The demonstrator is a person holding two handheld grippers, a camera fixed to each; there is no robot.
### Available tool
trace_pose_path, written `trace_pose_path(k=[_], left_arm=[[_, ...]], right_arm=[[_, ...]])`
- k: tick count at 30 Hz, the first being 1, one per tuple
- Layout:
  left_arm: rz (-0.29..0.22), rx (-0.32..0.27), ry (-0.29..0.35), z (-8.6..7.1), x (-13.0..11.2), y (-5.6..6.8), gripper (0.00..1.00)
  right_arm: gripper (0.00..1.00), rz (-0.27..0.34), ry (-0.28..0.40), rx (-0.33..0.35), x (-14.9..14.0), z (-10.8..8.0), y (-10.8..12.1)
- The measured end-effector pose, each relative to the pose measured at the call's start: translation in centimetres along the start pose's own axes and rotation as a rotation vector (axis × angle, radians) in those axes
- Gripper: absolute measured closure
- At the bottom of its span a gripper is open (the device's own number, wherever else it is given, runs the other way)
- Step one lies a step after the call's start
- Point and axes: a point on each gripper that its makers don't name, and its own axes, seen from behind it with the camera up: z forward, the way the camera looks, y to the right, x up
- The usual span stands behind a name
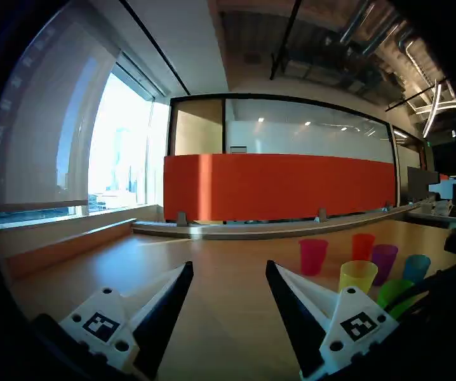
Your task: Pour water
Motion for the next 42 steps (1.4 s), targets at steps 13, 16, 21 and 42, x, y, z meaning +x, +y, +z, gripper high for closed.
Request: trace_pose_path(k=[13, 16, 21, 42], left_arm=[[0.001, -0.007, -0.021, 0.4, -0.4, 0.2, 0.16], [0.001, -0.007, -0.021, 0.4, -0.4, 0.2, 0.16], [0.001, -0.007, -0.022, 0.4, -0.4, 0.2, 0.16], [0.005, -0.008, -0.026, 0.5, -0.6, 0.2, 0.16]], right_arm=[[0.05, 0.002, 0.005, 0.010, 0.2, 0.0, -0.4], [0.05, 0.006, 0.006, 0.010, 0.3, -0.1, -0.4], [0.05, 0.010, 0.006, 0.010, 0.4, -0.2, -0.2], [0.05, 0.003, 0.085, 0.039, 2.1, -1.6, -0.7]])
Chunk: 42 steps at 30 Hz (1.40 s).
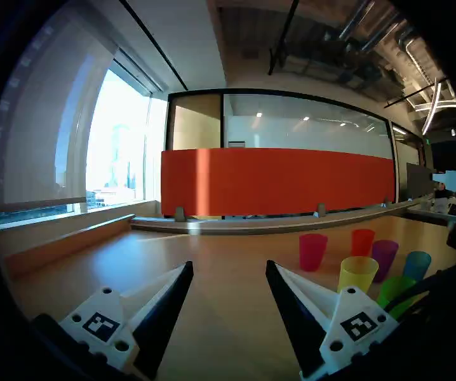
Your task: Pour water
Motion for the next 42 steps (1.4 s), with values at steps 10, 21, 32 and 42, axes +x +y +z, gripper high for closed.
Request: trace_pose_path(k=[10, 21, 32, 42], left_arm=[[0.000, 0.000, 0.000, 0.0, 0.0, 0.0, 0.16], [0.000, 0.000, 0.000, -0.1, -0.1, 0.0, 0.16], [0.000, 0.000, 0.000, 0.0, 0.0, 0.1, 0.16], [0.000, 0.000, 0.000, 0.0, 0.0, 0.1, 0.16]], right_arm=[[0.04, 0.023, -0.006, 0.027, -3.2, -0.8, 0.0], [0.02, 0.022, -0.020, 0.047, -6.2, -1.3, 0.5], [0.02, 0.037, -0.057, 0.043, -8.2, -1.1, 1.1], [0.02, 0.043, -0.072, 0.021, -9.1, -1.1, 1.9]])
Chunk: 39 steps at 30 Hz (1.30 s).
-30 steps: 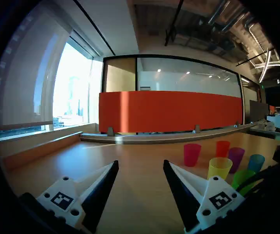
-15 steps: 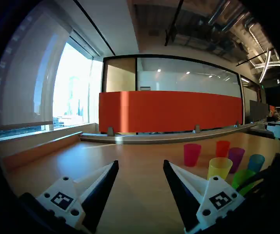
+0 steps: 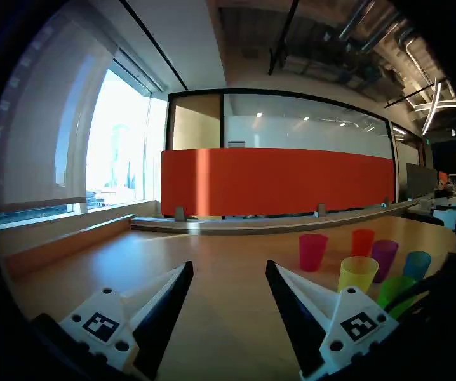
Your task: Pour water
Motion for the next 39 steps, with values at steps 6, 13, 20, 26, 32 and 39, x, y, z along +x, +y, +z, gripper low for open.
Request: trace_pose_path(k=[6, 13, 20, 26, 32, 39], left_arm=[[0.000, 0.000, 0.000, 0.03, 0.02, -0.06, 0.16], [0.000, 0.000, 0.000, 0.01, 0.01, 0.02, 0.16], [0.000, 0.000, 0.000, -0.04, -0.01, 0.04, 0.16], [0.000, 0.000, 0.000, -0.03, 0.00, 0.02, 0.16], [0.000, 0.000, 0.000, 0.00, 0.05, 0.05, 0.16], [0.000, 0.000, 0.000, 0.02, 0.07, 0.07, 0.16]], right_arm=[[0.02, 0.007, -0.017, -0.008, -0.40, 0.05, 0.31], [0.02, 0.003, -0.016, -0.011, -0.29, 0.21, 0.31], [0.02, 0.003, -0.016, -0.009, -0.24, 0.19, 0.27], [0.02, 0.004, -0.016, -0.009, -0.28, 0.17, 0.30], [0.01, 0.005, -0.017, -0.009, -0.43, 0.18, 0.34], [0.01, 0.004, -0.017, -0.009, -0.38, 0.22, 0.36]])
